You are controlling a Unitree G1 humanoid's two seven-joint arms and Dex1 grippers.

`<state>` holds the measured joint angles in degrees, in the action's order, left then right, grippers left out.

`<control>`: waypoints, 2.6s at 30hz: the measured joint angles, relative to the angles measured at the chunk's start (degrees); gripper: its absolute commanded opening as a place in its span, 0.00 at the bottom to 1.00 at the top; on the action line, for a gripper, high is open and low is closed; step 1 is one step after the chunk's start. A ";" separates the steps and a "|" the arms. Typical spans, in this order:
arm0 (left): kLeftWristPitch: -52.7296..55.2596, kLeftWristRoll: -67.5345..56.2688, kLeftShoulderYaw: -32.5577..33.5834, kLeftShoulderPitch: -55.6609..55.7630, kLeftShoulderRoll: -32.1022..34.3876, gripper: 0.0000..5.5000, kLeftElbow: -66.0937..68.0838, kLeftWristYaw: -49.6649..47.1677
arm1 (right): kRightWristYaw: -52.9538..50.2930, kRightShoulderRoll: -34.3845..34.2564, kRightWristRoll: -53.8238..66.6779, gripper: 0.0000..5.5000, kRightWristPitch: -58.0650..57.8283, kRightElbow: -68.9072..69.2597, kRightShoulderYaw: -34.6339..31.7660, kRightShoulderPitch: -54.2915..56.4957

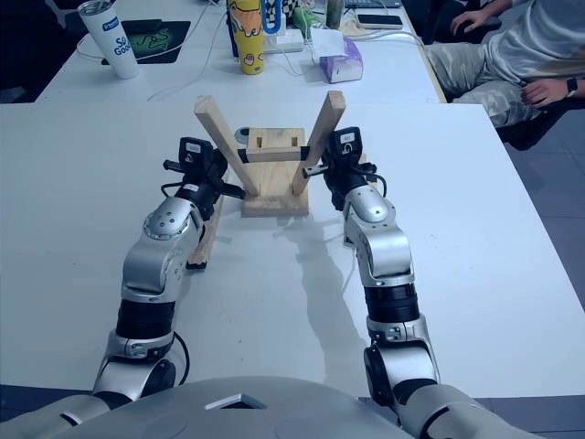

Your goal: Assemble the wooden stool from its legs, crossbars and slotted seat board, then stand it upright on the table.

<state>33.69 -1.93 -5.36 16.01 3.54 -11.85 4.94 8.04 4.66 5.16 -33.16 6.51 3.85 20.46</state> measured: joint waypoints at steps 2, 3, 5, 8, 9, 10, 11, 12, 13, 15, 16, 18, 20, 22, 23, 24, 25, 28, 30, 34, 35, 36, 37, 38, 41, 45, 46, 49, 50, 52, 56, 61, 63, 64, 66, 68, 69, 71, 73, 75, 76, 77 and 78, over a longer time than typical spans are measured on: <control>0.40 0.00 0.04 0.00 0.15 0.00 -0.05 0.00 | 0.01 0.02 -0.20 0.00 -1.07 -0.03 0.21 0.03; 0.53 0.00 0.07 0.00 0.38 0.00 -0.04 0.14 | 0.13 0.15 -0.27 0.00 -1.65 -0.21 0.46 0.08; 0.57 -0.15 0.10 0.00 1.05 0.00 0.08 1.02 | 0.49 0.68 -0.34 0.00 -3.11 -1.03 1.07 0.16; 0.55 -0.34 0.31 -0.01 1.35 0.00 0.92 2.00 | 0.37 1.33 -0.90 0.00 -4.45 -2.61 1.09 0.15; 0.52 -0.33 0.43 -0.05 1.37 0.00 1.53 1.97 | 0.24 1.57 -1.27 0.00 -4.48 -2.73 1.02 0.14; 0.45 -0.28 0.74 -0.27 1.53 0.00 2.17 1.91 | 0.04 2.33 -1.68 0.00 -4.48 -2.81 0.76 0.14; 0.29 -0.21 1.05 -0.47 1.68 0.00 2.64 1.88 | 0.02 2.88 -2.00 0.00 -4.44 -2.85 0.43 0.11; 0.06 -0.08 1.61 -1.05 2.19 0.00 3.35 1.84 | -0.01 4.20 -2.53 0.00 -4.33 -2.95 -0.43 -0.08; 0.02 0.00 1.99 -1.41 2.55 0.00 3.83 1.79 | -0.03 5.13 -2.79 0.00 -4.23 -3.07 -0.96 -0.25; -0.16 0.30 2.56 -2.17 3.08 0.00 4.32 1.50 | -0.12 6.80 -3.76 0.00 -3.66 -3.38 -1.60 -0.48; -0.34 0.33 2.60 -2.35 3.15 0.00 4.45 1.38 | -0.27 7.48 -4.31 0.00 -2.94 -3.56 -1.92 -0.48; -0.53 0.38 2.61 -2.42 3.16 0.00 4.54 1.10 | -0.78 8.33 -4.76 0.00 -0.82 -4.08 -3.39 0.00; -0.62 0.40 2.61 -2.51 3.02 0.00 4.61 0.74 | -1.49 8.32 -3.87 0.00 2.84 -4.59 -6.35 3.40; -0.69 0.37 2.52 -2.60 2.80 0.00 4.62 0.72 | -2.01 8.15 -1.74 0.00 5.93 -4.56 -9.26 9.59; -0.79 0.36 2.50 -2.61 2.70 0.00 4.63 0.71 | -2.19 7.74 -0.40 0.00 7.11 -4.54 -10.41 13.05; -0.96 0.37 2.50 -2.61 2.49 0.00 4.64 0.63 | -2.34 7.04 1.68 0.00 8.49 -4.51 -11.60 18.75; -1.08 0.36 2.49 -2.61 2.37 0.00 4.65 0.59 | -2.46 6.47 3.12 0.00 9.28 -4.51 -12.30 22.66; -1.57 0.38 2.46 -2.61 2.28 0.00 4.79 0.48 | -3.63 4.85 8.38 0.00 11.36 -4.29 -15.11 35.14; -1.84 0.41 2.35 -2.60 2.16 0.00 5.13 0.28 | -4.37 4.28 12.18 0.00 11.90 -2.44 -17.13 41.74; -2.40 0.36 2.34 -2.60 1.80 0.00 5.54 0.07 | -3.79 1.98 14.38 0.00 8.38 0.52 -14.49 35.80; -2.42 0.35 2.35 -2.60 1.77 0.00 5.56 0.06 | -3.67 1.35 14.37 0.00 6.84 0.50 -13.23 31.64; -2.51 0.35 2.45 -2.60 1.77 0.00 5.57 0.01 | -3.43 0.70 14.32 0.00 4.48 0.76 -10.57 25.60; -2.61 0.35 2.59 -2.60 1.78 0.00 5.56 -0.07 | -2.92 0.49 14.34 0.00 1.86 1.64 -7.83 20.32; -2.67 0.36 2.71 -2.64 1.86 0.00 5.56 -0.26 | -2.33 0.36 14.00 0.00 0.64 3.50 -5.38 15.81; -2.77 0.36 2.82 -2.67 1.90 0.00 5.54 -0.37 | -1.17 1.33 13.85 0.00 -2.27 6.40 -2.79 14.31; -2.79 0.37 2.82 -2.64 2.02 0.00 5.78 -0.36 | -0.96 1.86 13.21 0.00 -2.55 4.57 -3.14 16.46; -2.79 0.36 2.80 -2.63 2.02 0.00 5.88 -0.35 | -0.89 1.92 13.15 0.00 -2.05 3.82 -3.28 16.84; -2.84 0.36 2.69 -2.58 2.03 0.00 5.98 -0.24 | -0.23 1.67 13.08 0.00 0.49 2.46 -3.34 16.98; -2.85 0.35 2.67 -2.58 2.08 0.00 6.01 -0.20 | -0.13 1.69 12.76 0.00 1.69 2.00 -3.48 17.02; -2.91 0.35 2.68 -2.57 2.25 0.00 6.13 -0.15 | 0.11 1.70 12.58 0.00 3.34 1.67 -3.64 17.02; -3.00 0.32 2.78 -2.54 2.33 0.00 6.42 -0.17 | -0.86 0.95 13.51 0.00 8.79 1.79 -8.41 18.42; -3.28 0.31 3.11 -2.54 2.32 0.00 6.44 -0.27 | -1.57 7.35 9.01 0.00 13.93 -6.99 -12.30 22.99; -3.34 0.28 3.39 -2.54 2.35 0.00 6.44 -0.26 | 2.49 10.77 6.64 0.00 14.73 -12.97 -10.69 20.52; -3.35 0.27 3.43 -2.54 2.37 0.00 6.44 -0.23 | 6.05 12.83 5.37 0.00 15.71 -15.62 -8.92 19.62; -3.36 0.27 3.56 -2.54 2.40 0.00 6.44 -0.21 | 12.84 16.32 2.89 0.00 18.42 -20.67 -5.24 18.04; -3.41 0.27 3.80 -2.54 2.43 0.00 6.45 -0.21 | 18.32 18.61 0.52 0.00 21.34 -25.09 -1.94 17.00; -3.45 0.27 3.84 -2.54 2.43 0.00 6.45 -0.20 | 20.07 18.99 -0.42 0.00 22.76 -25.97 -0.62 16.64; -3.52 0.28 3.83 -2.52 2.41 0.00 6.51 -0.16 | 24.02 19.24 -1.64 0.00 25.67 -26.19 2.39 15.71; -3.54 0.29 3.83 -2.46 2.43 0.00 6.56 -0.04 | 28.30 19.00 -1.87 0.00 27.42 -24.27 5.25 13.96; -3.55 0.29 3.84 -2.32 2.50 0.00 6.74 0.08 | 31.84 17.99 -0.91 0.00 27.67 -21.13 7.12 12.07; -3.64 0.29 3.98 -2.26 2.56 0.00 6.91 0.07 | 32.67 16.84 -0.33 0.00 27.33 -19.35 8.24 11.54; -3.72 0.30 4.28 -2.23 2.61 0.00 7.12 0.00 | 33.01 15.66 -0.25 0.00 26.76 -17.64 9.16 11.42; -3.83 0.31 4.71 -2.16 2.88 0.00 7.50 -0.16 | 33.11 13.99 -0.20 0.00 25.73 -15.18 10.52 11.43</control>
<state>29.86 -1.63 -0.65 13.84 6.41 -4.36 4.78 41.15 18.65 4.97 -7.43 -8.67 14.37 31.89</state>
